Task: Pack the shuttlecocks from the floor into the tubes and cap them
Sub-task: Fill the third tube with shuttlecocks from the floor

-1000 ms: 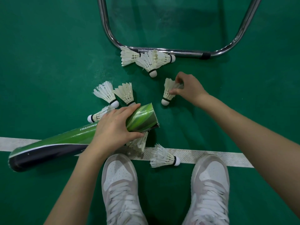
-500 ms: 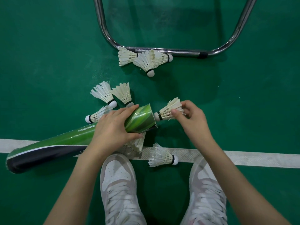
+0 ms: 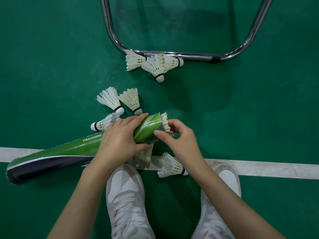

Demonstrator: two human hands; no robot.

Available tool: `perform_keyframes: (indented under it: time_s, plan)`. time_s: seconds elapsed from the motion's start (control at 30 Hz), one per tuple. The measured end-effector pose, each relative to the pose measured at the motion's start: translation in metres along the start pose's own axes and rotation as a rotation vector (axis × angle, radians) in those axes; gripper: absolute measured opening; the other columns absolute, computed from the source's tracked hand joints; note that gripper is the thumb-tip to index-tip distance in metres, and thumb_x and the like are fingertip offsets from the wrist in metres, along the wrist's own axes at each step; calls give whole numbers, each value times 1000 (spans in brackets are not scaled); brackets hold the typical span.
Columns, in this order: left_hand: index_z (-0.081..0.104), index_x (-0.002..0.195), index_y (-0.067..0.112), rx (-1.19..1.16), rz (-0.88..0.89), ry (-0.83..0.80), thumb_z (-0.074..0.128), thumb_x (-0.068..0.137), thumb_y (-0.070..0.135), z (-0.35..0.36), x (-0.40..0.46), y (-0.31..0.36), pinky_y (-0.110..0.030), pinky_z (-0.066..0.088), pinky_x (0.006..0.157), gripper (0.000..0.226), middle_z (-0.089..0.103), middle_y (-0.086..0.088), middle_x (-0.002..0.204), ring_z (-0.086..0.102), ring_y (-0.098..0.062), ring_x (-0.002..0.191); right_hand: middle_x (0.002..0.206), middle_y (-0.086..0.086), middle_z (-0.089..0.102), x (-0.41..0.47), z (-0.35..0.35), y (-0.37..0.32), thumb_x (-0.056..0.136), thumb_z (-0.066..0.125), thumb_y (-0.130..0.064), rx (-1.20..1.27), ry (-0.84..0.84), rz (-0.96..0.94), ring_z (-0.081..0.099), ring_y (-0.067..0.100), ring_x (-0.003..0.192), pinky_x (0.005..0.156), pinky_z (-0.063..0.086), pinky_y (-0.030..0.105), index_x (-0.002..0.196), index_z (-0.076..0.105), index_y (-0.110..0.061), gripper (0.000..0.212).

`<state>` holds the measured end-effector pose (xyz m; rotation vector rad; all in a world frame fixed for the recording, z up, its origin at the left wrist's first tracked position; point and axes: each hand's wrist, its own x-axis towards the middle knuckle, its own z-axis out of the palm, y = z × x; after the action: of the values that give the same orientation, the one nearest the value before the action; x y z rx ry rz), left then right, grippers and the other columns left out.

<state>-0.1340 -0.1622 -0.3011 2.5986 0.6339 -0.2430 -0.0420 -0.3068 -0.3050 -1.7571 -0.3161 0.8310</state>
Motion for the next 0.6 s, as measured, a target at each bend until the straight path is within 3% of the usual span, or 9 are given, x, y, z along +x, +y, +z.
perform_keyframes:
  time_s: [0.1, 0.2, 0.27, 0.43, 0.6]
  plan:
    - [29, 140, 38, 7, 3, 11, 71, 67, 53, 1, -3, 1, -34, 32, 92, 86, 48, 9, 134, 44, -17, 117, 83, -13, 66, 1, 5, 2, 66, 74, -42, -64, 23, 15, 58, 13, 95, 87, 46, 31, 87, 62, -33, 26]
    - [31, 140, 36, 25, 24, 28, 73, 66, 51, 3, -5, 1, -35, 32, 91, 86, 50, 7, 132, 46, -20, 115, 77, -9, 64, 2, 5, 0, 71, 78, -18, 37, -16, 23, 58, -2, 75, 71, 47, 15, 87, 61, -22, 23]
    - [32, 140, 35, 22, 33, 33, 74, 66, 50, 4, -6, 2, -36, 32, 92, 86, 51, 5, 131, 47, -21, 115, 76, -6, 64, 1, 3, -2, 73, 76, -10, 55, -31, 15, 57, -2, 69, 66, 46, 11, 85, 61, -20, 22]
    - [29, 140, 36, 27, 24, 18, 73, 66, 51, 4, -5, 1, -36, 31, 93, 87, 49, 7, 133, 45, -20, 117, 77, -7, 66, 5, 0, -5, 74, 75, -9, 48, -59, 15, 59, -2, 70, 67, 47, 10, 81, 62, -23, 21]
    - [29, 141, 36, 19, 25, 22, 73, 66, 51, 1, -4, 2, -35, 31, 92, 87, 49, 7, 133, 45, -19, 117, 81, -3, 69, 10, -2, -5, 74, 75, -10, 60, -104, 23, 63, 6, 77, 74, 52, 18, 80, 63, -24, 20]
